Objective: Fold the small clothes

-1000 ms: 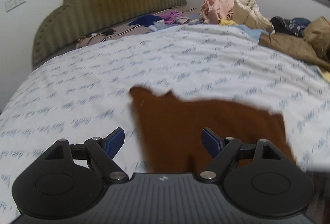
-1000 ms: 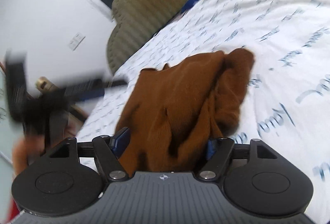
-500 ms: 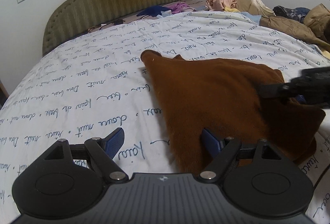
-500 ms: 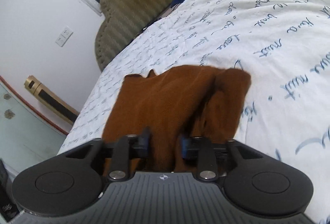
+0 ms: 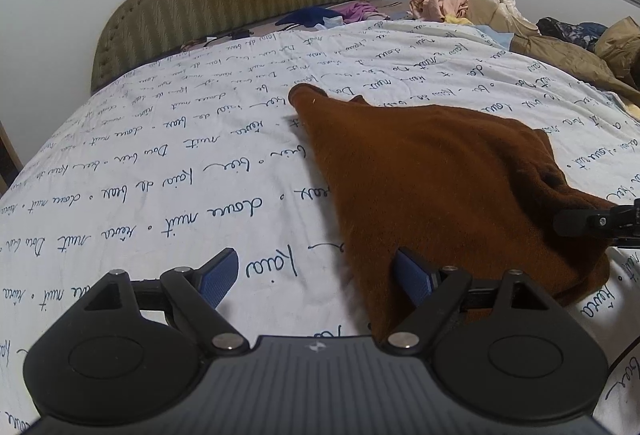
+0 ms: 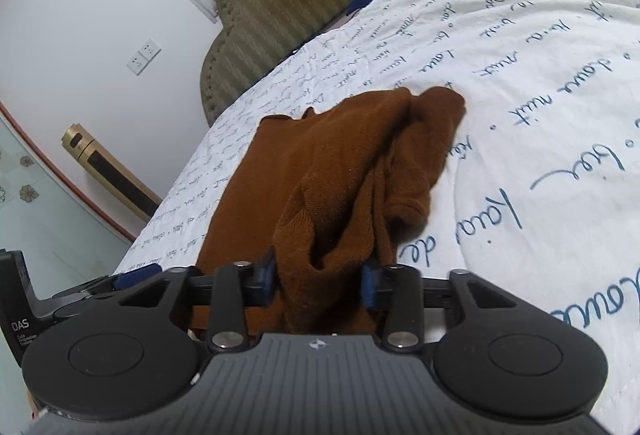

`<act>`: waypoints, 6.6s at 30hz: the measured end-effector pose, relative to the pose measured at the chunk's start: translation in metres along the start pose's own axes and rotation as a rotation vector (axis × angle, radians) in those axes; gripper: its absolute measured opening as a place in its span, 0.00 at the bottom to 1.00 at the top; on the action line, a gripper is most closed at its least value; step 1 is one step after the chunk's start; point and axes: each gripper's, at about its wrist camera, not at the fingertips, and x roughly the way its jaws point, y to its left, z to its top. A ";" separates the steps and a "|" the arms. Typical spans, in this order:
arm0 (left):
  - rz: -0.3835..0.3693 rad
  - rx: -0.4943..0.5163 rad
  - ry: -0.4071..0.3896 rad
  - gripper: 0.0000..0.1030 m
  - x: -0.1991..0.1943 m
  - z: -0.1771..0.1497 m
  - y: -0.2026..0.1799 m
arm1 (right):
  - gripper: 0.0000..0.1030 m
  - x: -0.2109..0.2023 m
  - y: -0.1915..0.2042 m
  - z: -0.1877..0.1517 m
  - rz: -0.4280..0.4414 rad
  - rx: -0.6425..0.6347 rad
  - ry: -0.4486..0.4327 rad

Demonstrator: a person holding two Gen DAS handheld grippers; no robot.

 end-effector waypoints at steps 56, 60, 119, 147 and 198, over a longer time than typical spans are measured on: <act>-0.353 -0.168 0.044 0.27 -0.008 -0.027 0.007 | 0.36 0.000 0.005 -0.028 -0.024 -0.004 0.028; -0.257 -0.108 0.002 0.58 -0.019 -0.027 0.004 | 0.50 -0.009 0.018 -0.029 -0.106 -0.094 0.002; -0.200 -0.132 0.126 0.16 0.202 0.159 0.016 | 0.49 0.136 -0.006 0.143 -0.165 -0.218 0.113; -0.195 0.196 -0.156 0.81 -0.025 -0.025 0.009 | 0.61 -0.033 0.022 0.007 -0.178 -0.209 -0.095; 0.015 -0.154 -0.005 0.83 0.000 -0.043 0.007 | 0.98 0.000 0.071 -0.055 -0.431 -0.391 -0.126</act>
